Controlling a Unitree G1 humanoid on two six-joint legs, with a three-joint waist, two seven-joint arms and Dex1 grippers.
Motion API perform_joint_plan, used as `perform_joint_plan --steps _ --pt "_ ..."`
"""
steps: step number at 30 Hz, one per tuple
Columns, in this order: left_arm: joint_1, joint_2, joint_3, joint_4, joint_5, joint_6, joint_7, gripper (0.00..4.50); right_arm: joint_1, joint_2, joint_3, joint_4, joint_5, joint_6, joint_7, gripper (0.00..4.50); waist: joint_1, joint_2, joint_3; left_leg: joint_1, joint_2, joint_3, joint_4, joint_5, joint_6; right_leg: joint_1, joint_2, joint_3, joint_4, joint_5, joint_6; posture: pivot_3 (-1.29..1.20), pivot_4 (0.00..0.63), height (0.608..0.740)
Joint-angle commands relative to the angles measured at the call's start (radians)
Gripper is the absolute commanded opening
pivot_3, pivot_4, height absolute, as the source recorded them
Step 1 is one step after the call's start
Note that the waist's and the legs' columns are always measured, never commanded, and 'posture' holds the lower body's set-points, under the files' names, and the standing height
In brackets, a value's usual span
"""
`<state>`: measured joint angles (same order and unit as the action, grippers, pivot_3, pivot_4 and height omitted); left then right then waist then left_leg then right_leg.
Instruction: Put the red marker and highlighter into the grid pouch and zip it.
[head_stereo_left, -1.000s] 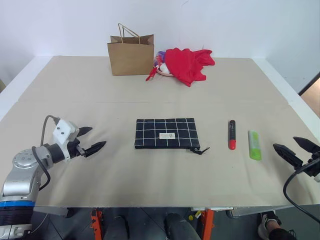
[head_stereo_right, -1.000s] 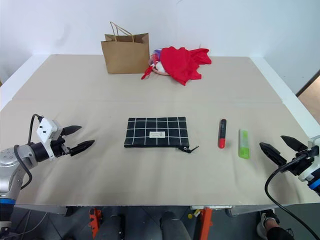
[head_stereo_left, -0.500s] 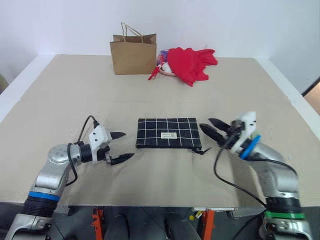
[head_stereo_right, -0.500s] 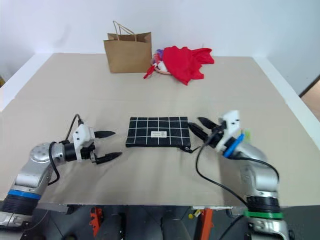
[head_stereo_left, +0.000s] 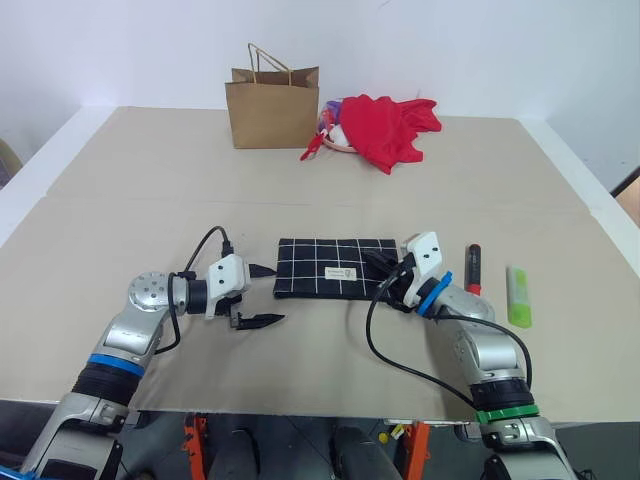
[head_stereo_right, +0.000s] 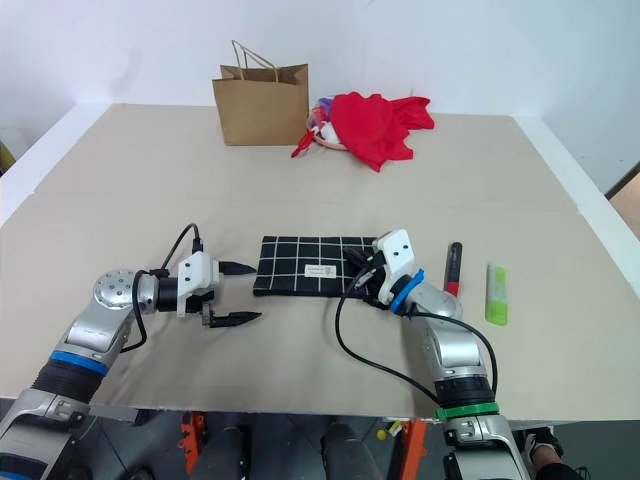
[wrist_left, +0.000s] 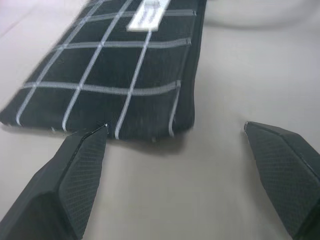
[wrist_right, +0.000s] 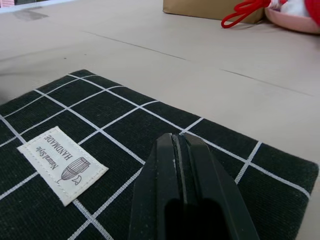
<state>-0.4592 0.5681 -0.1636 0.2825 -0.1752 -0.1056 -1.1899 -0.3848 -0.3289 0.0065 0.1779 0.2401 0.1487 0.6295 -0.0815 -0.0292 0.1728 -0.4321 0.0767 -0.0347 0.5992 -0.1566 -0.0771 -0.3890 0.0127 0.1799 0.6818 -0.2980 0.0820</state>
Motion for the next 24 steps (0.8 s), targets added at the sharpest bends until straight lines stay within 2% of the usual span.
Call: perform_joint_plan --steps 1,8,23,24 --pt "-0.053 0.008 -0.018 0.072 0.039 -0.083 -0.032 4.5 0.007 0.001 0.002 0.028 -0.015 -0.018 0.002 0.07 0.0 0.0 0.0 0.0 0.0 0.0 0.0 0.0 0.0 0.001 0.0 0.0 0.0 -0.001 0.002 0.0 0.15 0.74" --pt "-0.162 -0.044 -0.03 0.261 0.103 -0.316 0.007 4.5 0.003 0.008 0.009 0.023 -0.02 -0.038 0.012 0.07 0.001 0.0 0.0 0.002 0.0 0.0 0.001 0.001 0.0 0.002 0.0 0.0 0.0 0.0 0.004 0.0 0.15 0.74" --pt "-0.329 -0.132 -0.074 0.6 0.16 -0.581 -0.078 4.5 0.01 0.009 0.02 -0.011 -0.019 -0.037 0.021 0.07 0.002 0.0 -0.001 0.002 0.0 -0.001 0.002 0.001 0.0 0.003 0.0 0.0 0.0 0.0 0.004 0.0 0.15 0.74" --pt "-0.342 -0.137 -0.081 0.62 0.166 -0.598 -0.091 4.25 0.007 0.008 0.019 -0.01 -0.019 -0.037 0.022 0.0 0.002 0.0 -0.001 0.002 0.0 -0.001 0.002 0.001 0.0 0.003 0.0 0.0 0.0 0.0 0.005 0.0 0.15 0.74"
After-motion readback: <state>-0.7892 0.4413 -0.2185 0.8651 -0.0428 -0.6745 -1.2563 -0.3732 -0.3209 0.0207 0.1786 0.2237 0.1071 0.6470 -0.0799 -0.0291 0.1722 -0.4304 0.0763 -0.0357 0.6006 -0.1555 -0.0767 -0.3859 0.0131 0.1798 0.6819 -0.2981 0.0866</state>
